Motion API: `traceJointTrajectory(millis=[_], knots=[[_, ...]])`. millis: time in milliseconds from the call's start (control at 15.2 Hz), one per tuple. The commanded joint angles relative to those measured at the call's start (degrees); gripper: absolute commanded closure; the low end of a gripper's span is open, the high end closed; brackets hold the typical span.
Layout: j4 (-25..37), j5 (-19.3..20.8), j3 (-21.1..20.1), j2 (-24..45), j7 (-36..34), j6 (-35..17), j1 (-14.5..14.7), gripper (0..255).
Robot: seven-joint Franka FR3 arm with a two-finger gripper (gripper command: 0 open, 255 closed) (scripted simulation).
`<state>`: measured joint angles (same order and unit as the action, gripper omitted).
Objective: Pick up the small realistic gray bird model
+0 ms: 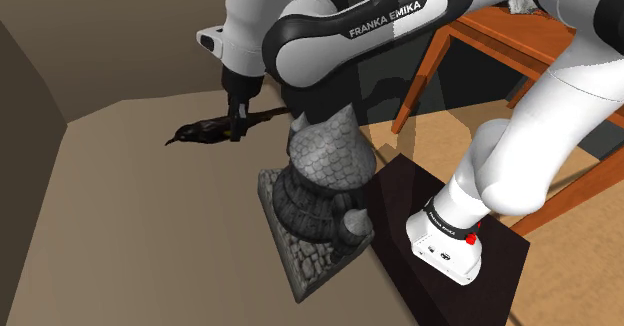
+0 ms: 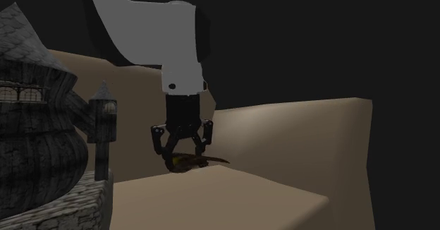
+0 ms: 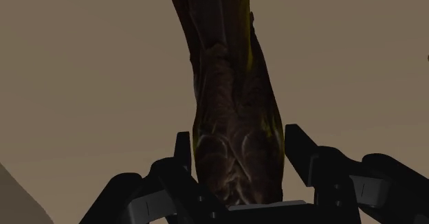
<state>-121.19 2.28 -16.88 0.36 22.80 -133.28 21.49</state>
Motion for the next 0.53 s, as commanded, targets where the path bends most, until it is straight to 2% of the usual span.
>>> traceJointTrajectory(millis=[0, 462], knots=[[0.95, -0.3, 0.01, -0.61, 0.24, 1.52, -0.02, 255], [3.49, -0.93, 0.07, -1.99, 0.75, 5.37, -0.05, 255]])
